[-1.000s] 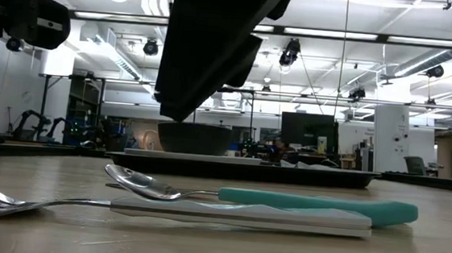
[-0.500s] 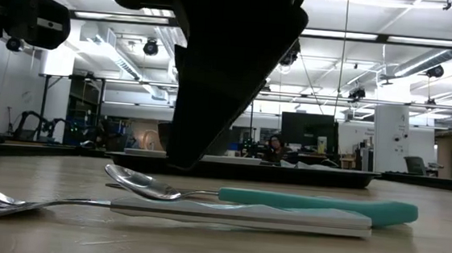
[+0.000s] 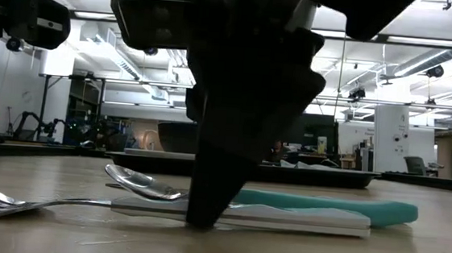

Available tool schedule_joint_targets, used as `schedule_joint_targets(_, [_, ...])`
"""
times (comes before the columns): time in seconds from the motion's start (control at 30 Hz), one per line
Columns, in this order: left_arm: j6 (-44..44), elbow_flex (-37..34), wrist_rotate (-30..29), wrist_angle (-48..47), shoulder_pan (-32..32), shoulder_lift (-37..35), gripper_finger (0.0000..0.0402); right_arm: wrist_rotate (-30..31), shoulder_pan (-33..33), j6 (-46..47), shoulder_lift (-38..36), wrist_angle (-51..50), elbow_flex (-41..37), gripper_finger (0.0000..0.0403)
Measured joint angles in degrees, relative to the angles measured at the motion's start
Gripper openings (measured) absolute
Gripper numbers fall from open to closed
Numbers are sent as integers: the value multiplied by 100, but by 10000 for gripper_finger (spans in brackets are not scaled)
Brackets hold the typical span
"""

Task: Set up tray
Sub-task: Put the green fork on the gray napkin

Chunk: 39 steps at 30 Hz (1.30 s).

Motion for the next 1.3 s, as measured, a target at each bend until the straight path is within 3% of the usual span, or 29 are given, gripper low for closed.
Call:
schedule_joint_targets(0.17, [0, 0, 0, -2, -2, 0, 122, -37, -11, 3, -9, 68, -65, 66])
schedule_joint_targets(0.33, [0, 0, 0, 0, 0, 0, 122, -93, -42, 109, 11, 19, 129, 21])
schedule_joint_targets(0.6, [-1, 0, 0, -1, -1, 0, 122, -108, -140, 2, 9, -117, 688, 16])
schedule_joint_targets(0.9, [0, 0, 0, 0, -2, 0, 122, -38, -565, 49, -28, -1027, 1225, 14])
schedule_joint_targets(1.3, [-2, 0, 0, 0, 0, 0, 122, 736, -995, 304, -157, -2488, 1187, 14])
